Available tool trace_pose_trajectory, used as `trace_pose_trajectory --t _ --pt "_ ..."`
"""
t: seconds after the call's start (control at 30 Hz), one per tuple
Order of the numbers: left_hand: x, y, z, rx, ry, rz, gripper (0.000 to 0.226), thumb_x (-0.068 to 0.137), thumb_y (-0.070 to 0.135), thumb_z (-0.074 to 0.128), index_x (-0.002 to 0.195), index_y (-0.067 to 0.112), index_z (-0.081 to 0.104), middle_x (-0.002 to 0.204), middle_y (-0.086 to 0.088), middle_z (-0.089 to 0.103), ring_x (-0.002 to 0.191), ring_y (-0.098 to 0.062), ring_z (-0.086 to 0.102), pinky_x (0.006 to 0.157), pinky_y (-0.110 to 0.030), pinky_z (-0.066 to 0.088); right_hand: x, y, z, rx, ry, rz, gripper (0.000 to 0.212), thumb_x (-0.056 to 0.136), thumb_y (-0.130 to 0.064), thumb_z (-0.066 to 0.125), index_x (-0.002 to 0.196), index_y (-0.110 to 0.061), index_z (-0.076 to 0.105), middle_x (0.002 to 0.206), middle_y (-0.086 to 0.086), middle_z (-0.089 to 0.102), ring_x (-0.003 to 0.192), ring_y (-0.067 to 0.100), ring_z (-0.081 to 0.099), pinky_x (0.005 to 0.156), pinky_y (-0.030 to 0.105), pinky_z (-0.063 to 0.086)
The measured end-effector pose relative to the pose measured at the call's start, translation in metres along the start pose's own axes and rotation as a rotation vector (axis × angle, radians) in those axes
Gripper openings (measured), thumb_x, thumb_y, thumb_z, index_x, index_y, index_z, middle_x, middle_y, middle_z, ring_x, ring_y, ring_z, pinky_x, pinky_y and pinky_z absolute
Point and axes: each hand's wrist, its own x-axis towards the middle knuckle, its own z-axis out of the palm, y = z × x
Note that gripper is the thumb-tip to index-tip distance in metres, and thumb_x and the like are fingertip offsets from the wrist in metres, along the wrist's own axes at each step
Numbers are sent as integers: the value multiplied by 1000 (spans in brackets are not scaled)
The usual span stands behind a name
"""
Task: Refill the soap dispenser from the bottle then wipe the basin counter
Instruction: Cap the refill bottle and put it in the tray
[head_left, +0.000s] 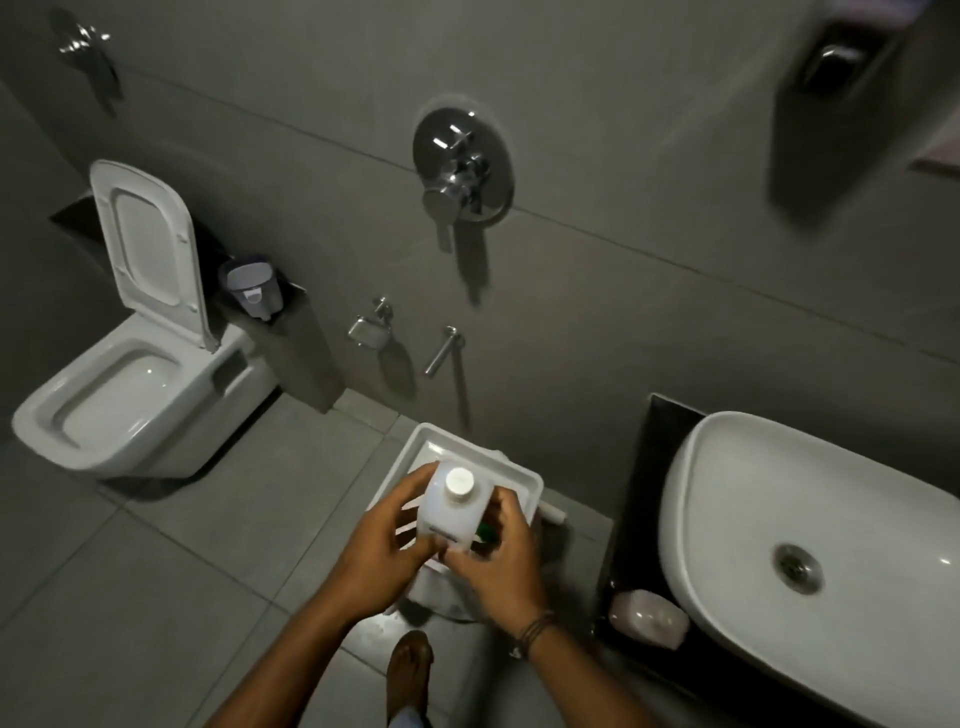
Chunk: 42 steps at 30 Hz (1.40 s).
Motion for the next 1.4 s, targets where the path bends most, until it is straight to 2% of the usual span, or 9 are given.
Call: trace_pose_trajectory --t 0.13,0.3,0.43,0.63,0.8,0.97,1.13,1.23,1.4 --pt "40 -72 -17 50 17 -51 69 97 11 74 152 38 43 153 10 57 139 -12 58 111 -42 54 51 50 57 -21 39 147 68 78 -4 86 124 -44 55 135 -7 65 130 16 60 104 47 55" --pt "95 -150 -29 27 -2 -127 57 100 16 70 149 33 47 146 6 62 133 -13 62 111 -45 55 110 112 101 -238 91 165 35 99 -14 66 130 -30 62 124 -3 72 115 19 70 97 42 60" --pt "116 -192 -33 65 -17 -122 56 102 11 66 154 16 45 148 0 60 133 -2 57 114 -34 51 136 136 131 -94 129 221 50 88 -12 79 123 -38 56 125 -16 65 118 -1 62 106 36 53" --pt "118 -218 -33 94 -20 -187 57 102 8 63 155 9 41 150 -10 57 140 -25 56 118 -48 48 143 159 152 -146 174 193 42 92 -29 76 115 -51 50 123 -10 66 117 9 64 106 40 54" --pt "117 -223 -29 85 -28 -216 64 100 24 59 158 9 36 155 -10 53 143 -26 54 120 -43 45 141 169 159 -213 198 208 55 91 -29 77 122 -58 41 130 -14 60 124 9 59 109 37 51" --pt "110 -225 -22 96 -8 -152 66 105 12 57 162 4 25 164 -8 39 151 -24 42 123 -47 40 138 171 151 -142 138 283 56 93 -23 76 138 -42 48 143 -6 59 134 16 55 111 39 49" --pt "57 -227 7 232 291 -127 69 95 8 60 159 16 36 169 5 24 151 -24 39 113 -53 51 124 174 109 -355 183 323 95 83 12 65 157 -33 28 158 2 42 145 24 44 115 43 44" --pt "26 -238 38 423 27 97 72 89 10 64 156 24 40 168 4 36 152 -26 39 122 -55 38 124 186 71 -649 196 197 95 74 13 66 158 -19 33 159 8 41 148 29 38 118 46 41" --pt "40 -260 77 970 -262 159 107 82 36 78 168 15 18 175 -12 9 162 -36 11 131 -56 4 145 208 43 -1103 -45 68 102 79 -21 74 163 -14 16 169 13 20 157 37 13 123 57 25"
